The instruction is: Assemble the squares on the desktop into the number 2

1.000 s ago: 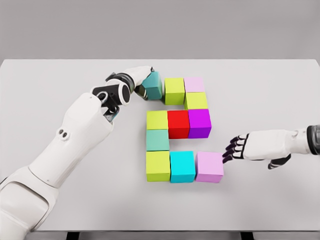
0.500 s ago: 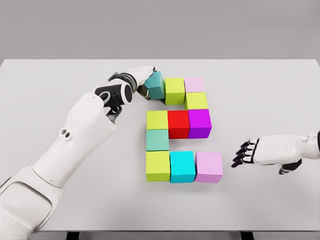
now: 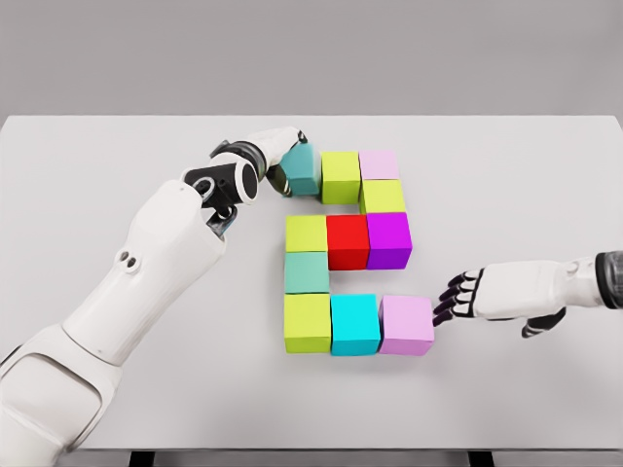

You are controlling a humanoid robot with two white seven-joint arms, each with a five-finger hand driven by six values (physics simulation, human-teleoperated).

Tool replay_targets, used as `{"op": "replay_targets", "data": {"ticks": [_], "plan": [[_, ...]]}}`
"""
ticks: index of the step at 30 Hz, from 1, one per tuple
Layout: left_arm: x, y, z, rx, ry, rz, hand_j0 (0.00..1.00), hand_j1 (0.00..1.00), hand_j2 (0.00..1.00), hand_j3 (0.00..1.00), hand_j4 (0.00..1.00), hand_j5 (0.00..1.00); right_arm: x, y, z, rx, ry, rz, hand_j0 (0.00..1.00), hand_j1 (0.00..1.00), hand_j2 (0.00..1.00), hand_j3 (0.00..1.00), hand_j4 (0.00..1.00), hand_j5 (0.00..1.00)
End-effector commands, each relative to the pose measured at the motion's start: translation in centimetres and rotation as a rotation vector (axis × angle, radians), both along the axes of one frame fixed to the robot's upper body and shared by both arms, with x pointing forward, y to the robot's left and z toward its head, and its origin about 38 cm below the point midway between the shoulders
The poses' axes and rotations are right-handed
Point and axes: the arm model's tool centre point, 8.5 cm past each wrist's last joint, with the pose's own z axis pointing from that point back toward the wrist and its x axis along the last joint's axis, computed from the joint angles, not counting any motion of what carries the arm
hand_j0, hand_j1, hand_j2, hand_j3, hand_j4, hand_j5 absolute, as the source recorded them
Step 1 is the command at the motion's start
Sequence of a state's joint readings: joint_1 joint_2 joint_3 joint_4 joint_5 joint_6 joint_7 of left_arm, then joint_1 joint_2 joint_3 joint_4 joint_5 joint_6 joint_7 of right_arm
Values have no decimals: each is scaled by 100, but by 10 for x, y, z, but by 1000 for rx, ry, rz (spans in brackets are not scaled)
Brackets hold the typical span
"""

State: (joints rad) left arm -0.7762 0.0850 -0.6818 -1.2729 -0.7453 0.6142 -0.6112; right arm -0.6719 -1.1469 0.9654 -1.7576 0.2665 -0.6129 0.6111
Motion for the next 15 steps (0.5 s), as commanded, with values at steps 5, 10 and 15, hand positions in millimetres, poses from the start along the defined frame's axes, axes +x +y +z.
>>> {"op": "replay_targets", "data": {"ticks": [5, 10, 15], "plan": [[0, -2, 1, 1, -4, -4, 91, 91, 91, 91, 91, 91, 2, 3, 3, 12, -6, -1, 100, 100, 100, 100, 100, 100], [-1, -3, 1, -2, -4, -6, 91, 91, 91, 91, 91, 91, 3, 3, 3, 14, -7, 0, 100, 100, 100, 100, 100, 100], [-1, -4, 1, -2, -5, -7, 91, 91, 91, 91, 91, 91, 4, 4, 6, 20, -14, 1, 100, 100, 100, 100, 100, 100]]}}
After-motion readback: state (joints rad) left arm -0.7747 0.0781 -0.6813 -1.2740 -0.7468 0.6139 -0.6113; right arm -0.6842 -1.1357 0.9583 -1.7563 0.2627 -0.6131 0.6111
